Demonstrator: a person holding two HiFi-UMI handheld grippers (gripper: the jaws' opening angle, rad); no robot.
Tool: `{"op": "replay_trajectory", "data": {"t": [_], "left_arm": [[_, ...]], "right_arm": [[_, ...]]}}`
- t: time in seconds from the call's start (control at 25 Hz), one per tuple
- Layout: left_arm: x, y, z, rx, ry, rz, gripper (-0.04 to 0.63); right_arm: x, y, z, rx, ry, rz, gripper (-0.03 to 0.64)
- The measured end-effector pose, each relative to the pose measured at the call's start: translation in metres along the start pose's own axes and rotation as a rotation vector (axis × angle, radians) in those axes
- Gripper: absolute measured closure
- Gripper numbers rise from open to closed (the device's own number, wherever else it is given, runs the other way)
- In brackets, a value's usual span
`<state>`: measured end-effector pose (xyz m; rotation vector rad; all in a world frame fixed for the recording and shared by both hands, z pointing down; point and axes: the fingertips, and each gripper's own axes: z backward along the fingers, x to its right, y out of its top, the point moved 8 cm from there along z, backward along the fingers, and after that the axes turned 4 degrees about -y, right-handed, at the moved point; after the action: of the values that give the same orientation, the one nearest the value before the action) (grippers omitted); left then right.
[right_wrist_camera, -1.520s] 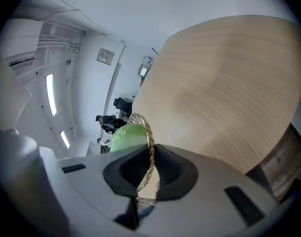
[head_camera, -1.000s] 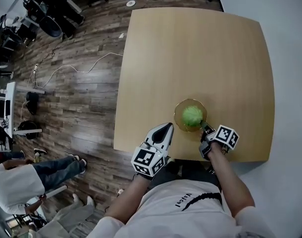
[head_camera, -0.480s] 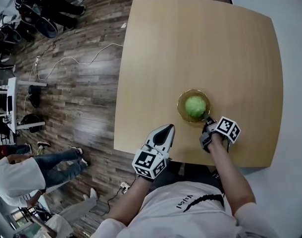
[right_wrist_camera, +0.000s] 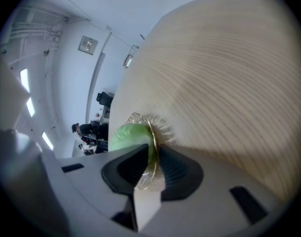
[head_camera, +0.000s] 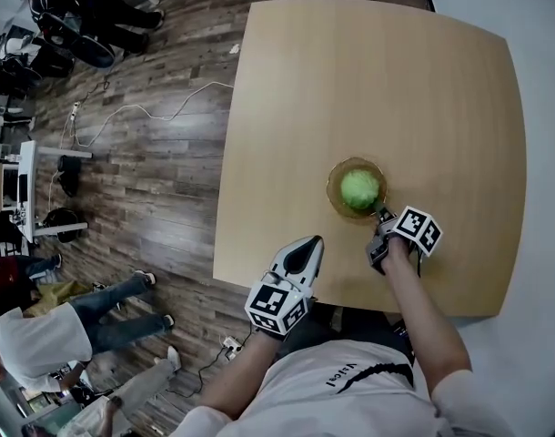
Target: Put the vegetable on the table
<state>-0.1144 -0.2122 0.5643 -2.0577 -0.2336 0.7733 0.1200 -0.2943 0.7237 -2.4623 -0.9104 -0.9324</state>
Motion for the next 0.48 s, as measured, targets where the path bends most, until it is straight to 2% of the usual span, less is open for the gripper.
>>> {"op": "replay_trajectory", "data": {"t": [0.16, 0.4, 0.48], "left_arm": [[-0.001, 0.001, -0.001, -0.002, 0.010, 0.014, 0.581], [-0.004, 0.003, -0.003, 0.008, 0.019, 0.034, 0.581], [-0.003, 0.005, 0.000, 0.011, 0.012, 0.037, 0.581]], "right_arm": [[-0.004, 0.004, 0.005, -0.010, -0.027, 0.036, 0.548], [-0.011, 0.009, 0.022, 0.003, -0.025, 0.103, 0.550], [-0.019, 0.007, 0.033, 0.011, -0.013, 0.140, 0.569]]}}
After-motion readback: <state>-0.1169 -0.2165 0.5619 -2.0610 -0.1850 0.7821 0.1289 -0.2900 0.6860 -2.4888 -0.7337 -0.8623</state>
